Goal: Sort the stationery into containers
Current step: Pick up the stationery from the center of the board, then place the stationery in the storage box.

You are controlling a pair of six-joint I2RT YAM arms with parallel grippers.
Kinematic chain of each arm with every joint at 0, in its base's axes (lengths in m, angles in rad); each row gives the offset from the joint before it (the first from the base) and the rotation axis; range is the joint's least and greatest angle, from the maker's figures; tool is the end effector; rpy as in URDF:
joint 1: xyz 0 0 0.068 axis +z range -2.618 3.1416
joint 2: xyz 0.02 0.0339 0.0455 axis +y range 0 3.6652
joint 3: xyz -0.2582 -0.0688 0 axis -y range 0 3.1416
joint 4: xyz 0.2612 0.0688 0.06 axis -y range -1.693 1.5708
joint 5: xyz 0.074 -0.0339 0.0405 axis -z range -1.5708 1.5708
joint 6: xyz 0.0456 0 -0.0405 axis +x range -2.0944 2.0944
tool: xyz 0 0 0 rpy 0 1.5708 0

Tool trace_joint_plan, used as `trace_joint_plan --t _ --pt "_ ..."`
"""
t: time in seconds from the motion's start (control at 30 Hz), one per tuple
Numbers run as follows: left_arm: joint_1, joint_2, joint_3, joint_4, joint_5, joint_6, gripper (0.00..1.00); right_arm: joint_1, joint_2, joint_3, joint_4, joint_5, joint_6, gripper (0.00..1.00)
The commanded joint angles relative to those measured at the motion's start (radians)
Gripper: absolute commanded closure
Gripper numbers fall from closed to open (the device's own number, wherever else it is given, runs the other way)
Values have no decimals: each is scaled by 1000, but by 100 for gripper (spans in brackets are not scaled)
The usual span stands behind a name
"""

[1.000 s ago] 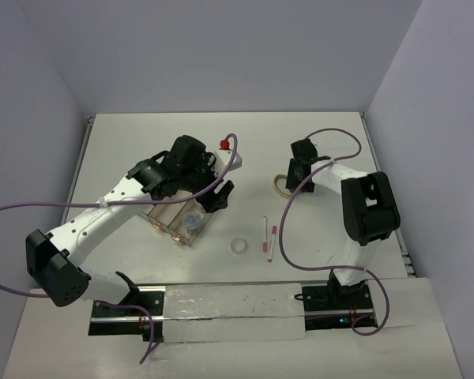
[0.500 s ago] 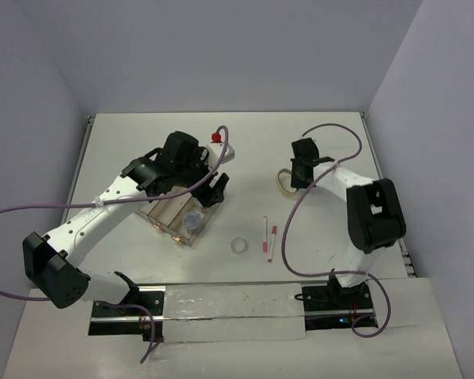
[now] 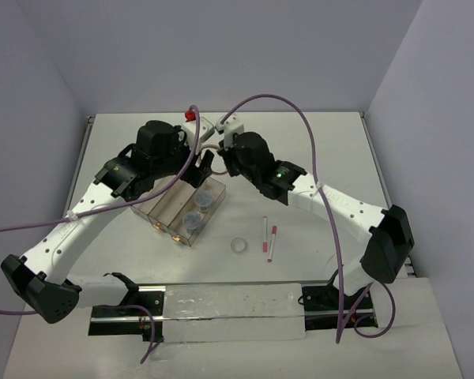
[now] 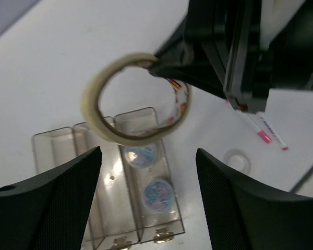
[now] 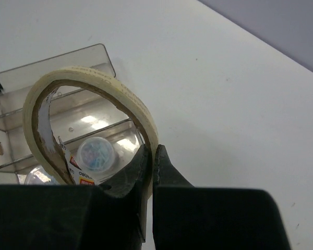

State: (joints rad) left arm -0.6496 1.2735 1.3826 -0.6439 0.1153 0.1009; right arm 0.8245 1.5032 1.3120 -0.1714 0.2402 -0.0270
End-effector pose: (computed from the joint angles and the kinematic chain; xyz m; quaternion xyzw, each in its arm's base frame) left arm 0.2358 -0.1857 0.3877 0.3444 0.7966 -0.1821 0.4623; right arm 0.2666 0.2724 0.3384 -0.2755 0.7723 0.1281 0.5580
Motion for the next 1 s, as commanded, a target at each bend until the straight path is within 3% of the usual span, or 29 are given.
trace_joint_plan --t 0.0,0.17,0.27,0.5,0.73,0.77,0.87,0.93,0.97 --pt "5 -60 -6 43 -212 43 22 61 36 64 -21 19 -39 100" --pt "9 -70 -2 62 -283 29 22 85 46 66 -20 16 -26 100" --pt "13 -34 -1 62 -334 37 28 101 22 49 -8 11 -13 100" --pt "30 -49 -66 54 -213 -4 29 107 -27 0 21 -14 4 100" --pt "36 -31 -71 24 -180 -6 35 110 -28 -6 33 -42 10 100" --pt "37 -30 -72 24 -182 -6 39 110 -28 -9 39 -43 8 100" --pt "46 -18 -81 27 -205 -11 68 110 -33 -15 46 -52 5 100" --pt "57 -14 -92 23 -212 -21 94 110 -28 -12 46 -53 4 100" --pt "68 -11 -103 21 -218 -30 98 110 -20 -4 44 -56 4 100"
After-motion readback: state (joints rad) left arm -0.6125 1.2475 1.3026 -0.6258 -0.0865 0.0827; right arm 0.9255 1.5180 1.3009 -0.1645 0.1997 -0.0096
